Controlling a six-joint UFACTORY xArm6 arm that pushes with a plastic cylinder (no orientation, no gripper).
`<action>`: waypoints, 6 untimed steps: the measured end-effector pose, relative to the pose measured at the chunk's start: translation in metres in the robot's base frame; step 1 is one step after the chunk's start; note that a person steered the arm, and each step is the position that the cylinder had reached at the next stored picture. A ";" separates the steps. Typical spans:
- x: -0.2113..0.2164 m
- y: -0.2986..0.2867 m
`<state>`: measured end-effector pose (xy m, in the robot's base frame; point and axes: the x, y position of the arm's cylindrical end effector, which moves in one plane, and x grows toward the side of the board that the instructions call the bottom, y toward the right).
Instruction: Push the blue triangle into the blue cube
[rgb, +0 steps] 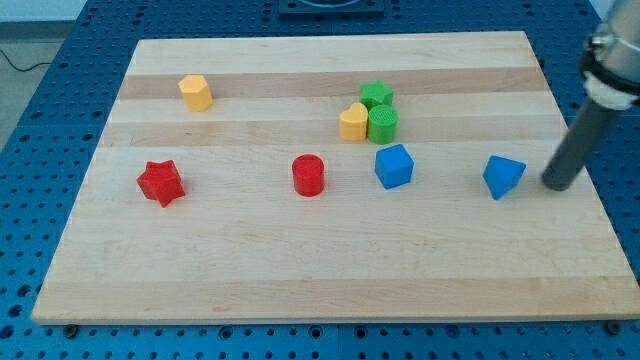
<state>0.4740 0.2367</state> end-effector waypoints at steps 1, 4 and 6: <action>-0.011 -0.060; -0.005 -0.098; 0.020 -0.137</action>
